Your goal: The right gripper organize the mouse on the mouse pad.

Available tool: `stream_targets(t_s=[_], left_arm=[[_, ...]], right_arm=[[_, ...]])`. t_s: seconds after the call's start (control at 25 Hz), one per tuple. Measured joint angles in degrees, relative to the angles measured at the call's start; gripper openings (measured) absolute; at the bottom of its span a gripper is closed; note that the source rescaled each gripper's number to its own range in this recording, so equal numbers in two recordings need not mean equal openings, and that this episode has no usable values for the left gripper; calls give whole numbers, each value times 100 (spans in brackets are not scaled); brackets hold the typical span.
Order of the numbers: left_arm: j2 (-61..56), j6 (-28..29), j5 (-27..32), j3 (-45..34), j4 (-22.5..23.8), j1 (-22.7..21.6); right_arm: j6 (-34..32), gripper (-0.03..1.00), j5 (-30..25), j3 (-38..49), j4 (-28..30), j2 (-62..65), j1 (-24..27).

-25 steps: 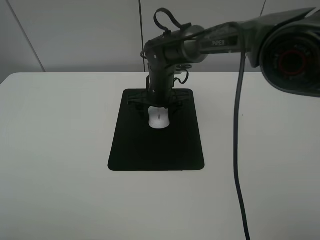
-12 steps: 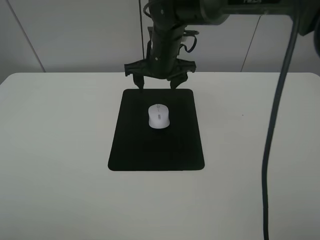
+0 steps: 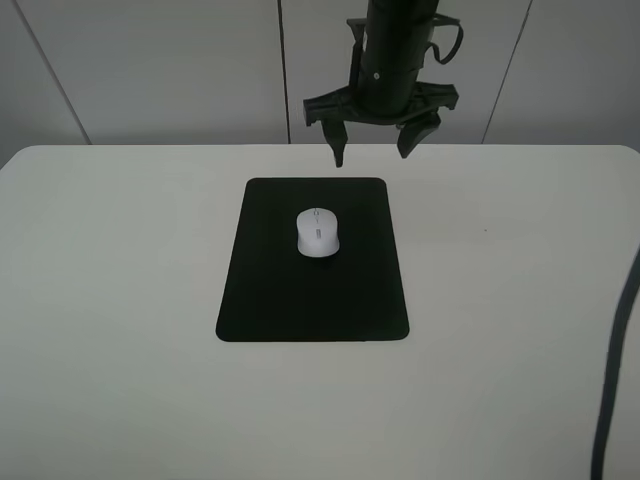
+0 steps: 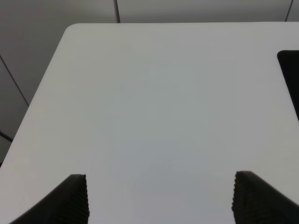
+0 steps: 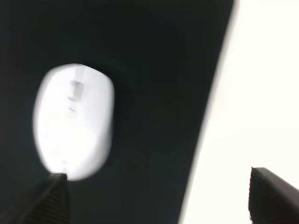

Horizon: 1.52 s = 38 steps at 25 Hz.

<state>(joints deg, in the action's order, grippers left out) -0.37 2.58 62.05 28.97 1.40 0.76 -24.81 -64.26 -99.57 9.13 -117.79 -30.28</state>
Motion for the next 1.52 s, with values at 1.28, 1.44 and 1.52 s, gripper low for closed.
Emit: stream_targets(t_s=[1.28,1.44,1.52], left_arm=[[0,0,0,0,0,0],[0,0,0,0,0,0],[0,0,0,0,0,0]], right_arm=[[653,69,1129,5262,-113,6774,2317],[653,69,1070,5627,-3,7642,1959],[653,69,1012,5803,68,8063,1802]])
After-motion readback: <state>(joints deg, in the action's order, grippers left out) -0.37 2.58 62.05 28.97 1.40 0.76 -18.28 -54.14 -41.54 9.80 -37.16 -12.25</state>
